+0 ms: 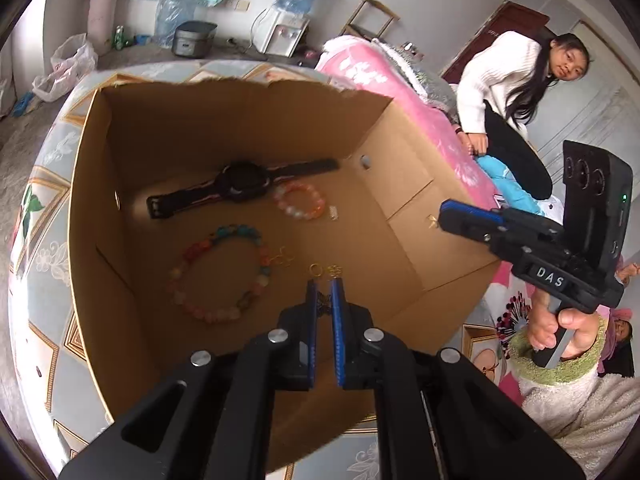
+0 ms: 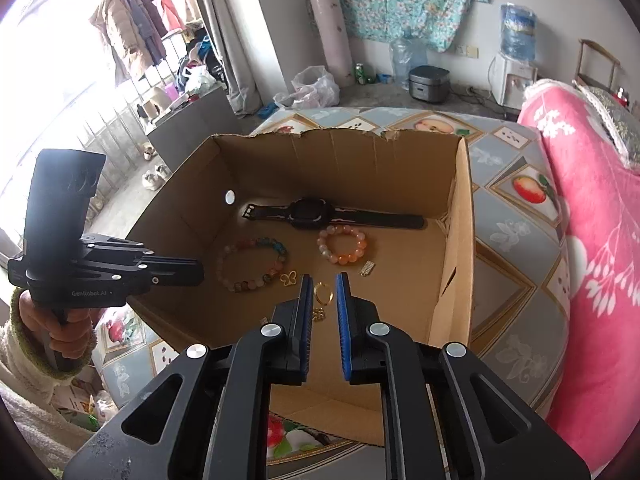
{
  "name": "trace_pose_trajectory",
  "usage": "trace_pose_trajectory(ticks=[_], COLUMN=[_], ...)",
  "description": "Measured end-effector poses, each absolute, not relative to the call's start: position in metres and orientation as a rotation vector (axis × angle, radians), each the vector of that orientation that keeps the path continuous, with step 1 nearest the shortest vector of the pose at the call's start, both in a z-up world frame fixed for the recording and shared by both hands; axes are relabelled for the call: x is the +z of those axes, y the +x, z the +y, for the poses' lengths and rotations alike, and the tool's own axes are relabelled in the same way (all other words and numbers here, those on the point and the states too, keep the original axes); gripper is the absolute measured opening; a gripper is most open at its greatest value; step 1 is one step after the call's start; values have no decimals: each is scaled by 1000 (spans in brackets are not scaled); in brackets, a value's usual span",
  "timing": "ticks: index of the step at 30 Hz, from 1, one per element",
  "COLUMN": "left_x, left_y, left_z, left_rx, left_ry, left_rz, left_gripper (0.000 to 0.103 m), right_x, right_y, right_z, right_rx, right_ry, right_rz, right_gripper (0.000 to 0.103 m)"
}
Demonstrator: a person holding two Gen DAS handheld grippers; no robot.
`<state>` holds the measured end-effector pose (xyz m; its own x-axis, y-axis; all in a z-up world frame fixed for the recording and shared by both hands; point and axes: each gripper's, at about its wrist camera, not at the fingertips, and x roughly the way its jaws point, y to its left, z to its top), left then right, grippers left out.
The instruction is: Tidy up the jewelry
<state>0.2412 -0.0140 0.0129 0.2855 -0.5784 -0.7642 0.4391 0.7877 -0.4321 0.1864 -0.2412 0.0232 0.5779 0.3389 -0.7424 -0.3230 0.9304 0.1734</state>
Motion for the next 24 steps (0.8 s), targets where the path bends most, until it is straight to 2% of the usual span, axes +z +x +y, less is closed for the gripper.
trace_pose_trajectory(ticks=[11, 15, 16, 17, 19, 21, 22, 24], left_x=[13, 24, 29, 35, 46, 57, 64, 71], left_y=[239, 230, 226, 221, 211, 201, 194, 184], left_z=[-8, 1, 5, 8, 16, 25, 30, 38], left_rx=[-684, -671, -658, -648, -625, -591, -563, -506], left_ry=[-172, -187, -185, -182, -182, -177, -166, -145], left_rz=[1097, 1045, 1020, 994, 944, 892, 858, 817], left_gripper=[11, 16, 18, 21, 30, 48, 54, 74], right_x=[37, 46, 48, 50, 52, 53, 52, 48], right_y=[181, 171, 169, 165, 160, 155, 153, 150], right_z=[-258, -270, -273, -277, -283, -290, -293, -300], right_rx=[351, 311, 301, 285, 262, 236, 228, 204], right_ry=[50, 65, 69, 78, 95, 119, 128, 154], right_rz=[818, 785, 780, 773, 761, 753, 754, 761], right_gripper=[14, 23, 28, 32, 47, 54, 58, 64])
